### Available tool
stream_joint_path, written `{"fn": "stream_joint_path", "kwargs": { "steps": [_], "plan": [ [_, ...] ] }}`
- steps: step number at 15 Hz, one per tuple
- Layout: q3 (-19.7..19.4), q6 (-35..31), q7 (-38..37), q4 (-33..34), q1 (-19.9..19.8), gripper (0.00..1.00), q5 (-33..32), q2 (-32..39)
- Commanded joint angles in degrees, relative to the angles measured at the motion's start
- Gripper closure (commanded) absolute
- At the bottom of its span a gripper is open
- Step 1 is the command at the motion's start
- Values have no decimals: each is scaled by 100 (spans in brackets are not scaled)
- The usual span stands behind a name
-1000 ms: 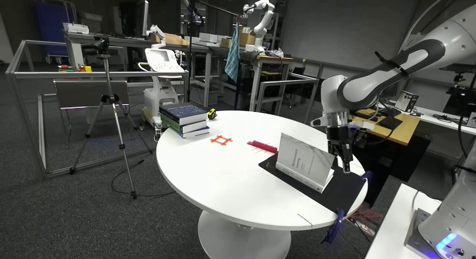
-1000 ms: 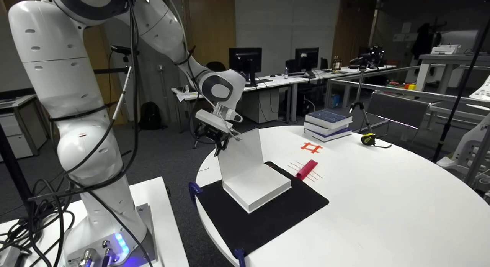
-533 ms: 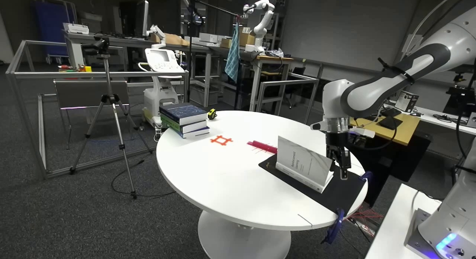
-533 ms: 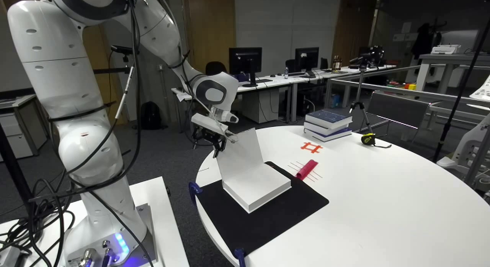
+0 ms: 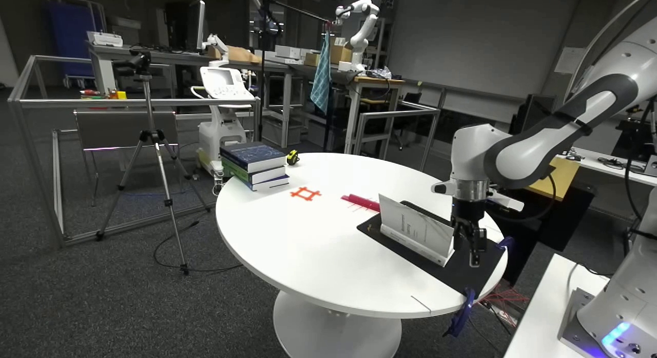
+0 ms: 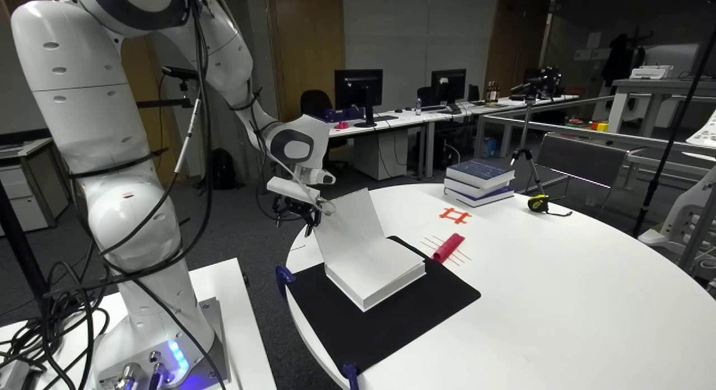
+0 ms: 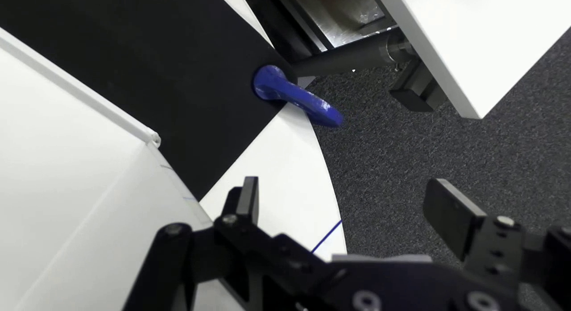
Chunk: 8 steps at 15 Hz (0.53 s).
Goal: Open the white book
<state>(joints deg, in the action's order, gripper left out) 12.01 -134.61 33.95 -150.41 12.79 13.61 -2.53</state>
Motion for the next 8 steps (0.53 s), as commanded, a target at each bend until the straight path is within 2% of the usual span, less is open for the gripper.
{"fn": "stream_joint_path", "kwargs": {
  "steps": [1, 8],
  "plan": [
    [68, -255, -227, -161, 83, 0, -206, -139],
    [189, -258, -579, -29, 196, 0, -733, 65]
  ]
}}
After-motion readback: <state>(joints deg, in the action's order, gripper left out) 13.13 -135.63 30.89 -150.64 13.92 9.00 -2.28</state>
